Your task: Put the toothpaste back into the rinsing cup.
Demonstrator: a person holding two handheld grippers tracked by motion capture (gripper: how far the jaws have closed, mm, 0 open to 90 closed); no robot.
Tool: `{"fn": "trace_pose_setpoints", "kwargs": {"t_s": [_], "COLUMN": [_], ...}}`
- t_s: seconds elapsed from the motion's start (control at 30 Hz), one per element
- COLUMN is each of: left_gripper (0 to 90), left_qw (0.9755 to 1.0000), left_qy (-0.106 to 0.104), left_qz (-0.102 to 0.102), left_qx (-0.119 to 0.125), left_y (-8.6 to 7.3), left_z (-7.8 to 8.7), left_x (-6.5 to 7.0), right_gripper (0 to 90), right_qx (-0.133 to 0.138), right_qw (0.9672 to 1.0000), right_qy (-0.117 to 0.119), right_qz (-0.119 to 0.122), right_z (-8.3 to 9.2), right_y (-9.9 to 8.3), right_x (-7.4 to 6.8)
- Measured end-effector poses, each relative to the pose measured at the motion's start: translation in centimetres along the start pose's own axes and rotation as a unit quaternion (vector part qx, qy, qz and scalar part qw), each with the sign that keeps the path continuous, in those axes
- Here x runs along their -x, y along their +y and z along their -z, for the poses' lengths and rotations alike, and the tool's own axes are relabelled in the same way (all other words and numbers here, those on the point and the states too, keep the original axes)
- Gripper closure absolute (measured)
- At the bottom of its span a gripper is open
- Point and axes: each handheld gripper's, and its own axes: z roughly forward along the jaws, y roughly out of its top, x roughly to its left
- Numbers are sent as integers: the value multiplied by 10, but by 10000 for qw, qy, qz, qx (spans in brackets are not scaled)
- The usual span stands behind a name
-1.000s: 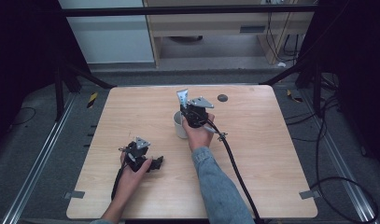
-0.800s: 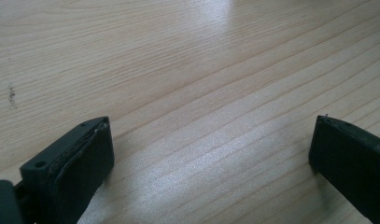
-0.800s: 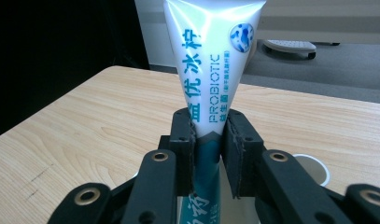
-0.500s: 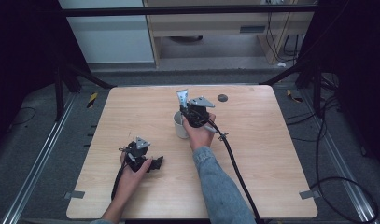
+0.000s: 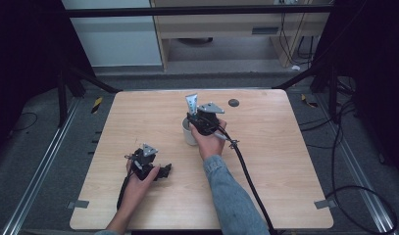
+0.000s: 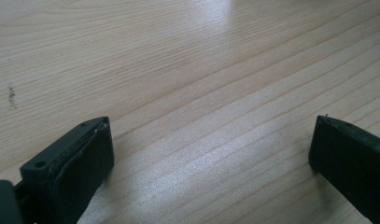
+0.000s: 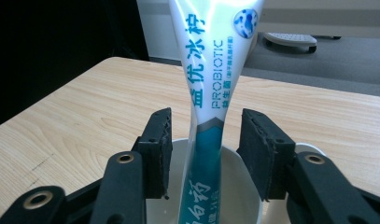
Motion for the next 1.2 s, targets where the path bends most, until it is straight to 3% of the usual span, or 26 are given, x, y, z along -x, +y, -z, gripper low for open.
{"fn": "trace_pose_setpoints", "kwargs": {"t_s": [0.23, 0.5, 0.67, 1.07, 1.1, 1.2], "left_gripper": [0, 0, 0, 0, 0, 0], "left_qw": [10000, 10000, 10000, 10000, 10000, 10000], "left_qy": [1, 0, 0, 0, 1, 0], "left_qz": [-3, -3, 0, 1, 0, 1], "left_qx": [-2, -1, 0, 1, 0, 1], "left_y": [0, 0, 0, 0, 0, 0], "left_z": [0, 0, 0, 0, 0, 0], "left_x": [0, 0, 0, 0, 0, 0], "right_gripper": [475, 394, 356, 248, 231, 195], "right_qx": [-86, -271, -374, -607, -718, -809], "right_qw": [9999, 9986, 9981, 9938, 9917, 9905], "right_qy": [-32, -131, -150, -156, -245, -276], "right_qz": [90, 426, 473, 916, 1040, 1075], "right_z": [2, 8, 10, 20, 22, 25], "right_y": [3, 9, 10, 13, 14, 15], "right_x": [-3, -3, -1, -2, -1, 1]}}
